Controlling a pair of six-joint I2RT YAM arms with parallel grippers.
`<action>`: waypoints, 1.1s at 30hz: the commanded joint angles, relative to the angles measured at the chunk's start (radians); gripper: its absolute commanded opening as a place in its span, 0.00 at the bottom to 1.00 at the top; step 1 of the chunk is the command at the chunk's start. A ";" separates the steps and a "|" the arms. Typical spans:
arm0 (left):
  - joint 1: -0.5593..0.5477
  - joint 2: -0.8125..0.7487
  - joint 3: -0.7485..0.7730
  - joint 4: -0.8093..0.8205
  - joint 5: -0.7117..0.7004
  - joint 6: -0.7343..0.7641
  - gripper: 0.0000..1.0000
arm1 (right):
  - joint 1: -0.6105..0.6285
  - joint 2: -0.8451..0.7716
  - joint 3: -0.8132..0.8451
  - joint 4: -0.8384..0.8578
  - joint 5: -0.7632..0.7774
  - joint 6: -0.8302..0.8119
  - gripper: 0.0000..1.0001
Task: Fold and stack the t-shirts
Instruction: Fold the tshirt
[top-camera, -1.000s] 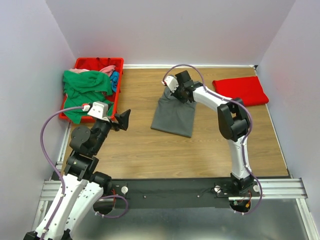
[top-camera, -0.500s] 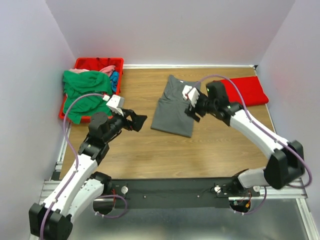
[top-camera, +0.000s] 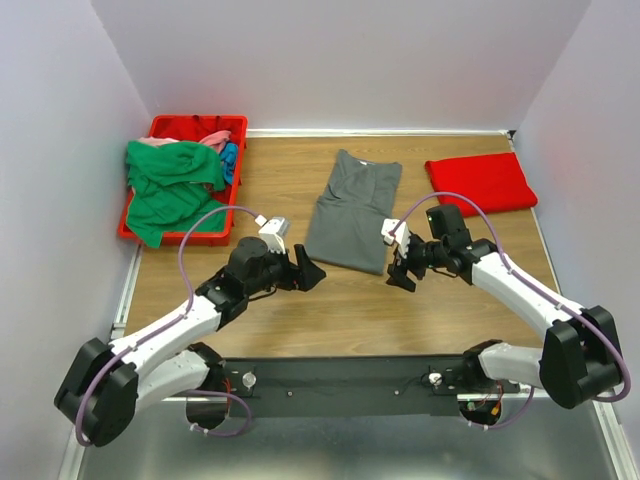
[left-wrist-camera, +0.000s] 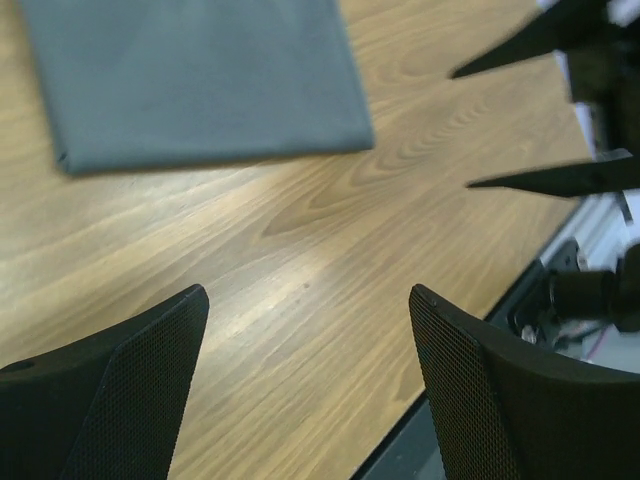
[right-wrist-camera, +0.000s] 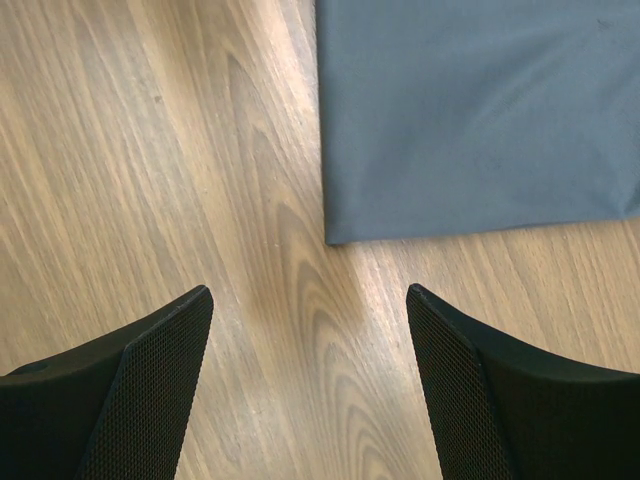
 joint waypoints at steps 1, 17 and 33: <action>-0.018 0.060 -0.013 0.056 -0.149 -0.135 0.89 | -0.005 -0.009 -0.001 0.012 -0.048 -0.012 0.85; -0.023 0.261 0.035 0.079 -0.287 -0.307 0.89 | -0.006 -0.003 -0.063 0.035 -0.059 -0.093 0.85; -0.021 0.355 0.053 0.103 -0.275 -0.305 0.89 | -0.006 0.011 -0.077 0.043 -0.057 -0.110 0.86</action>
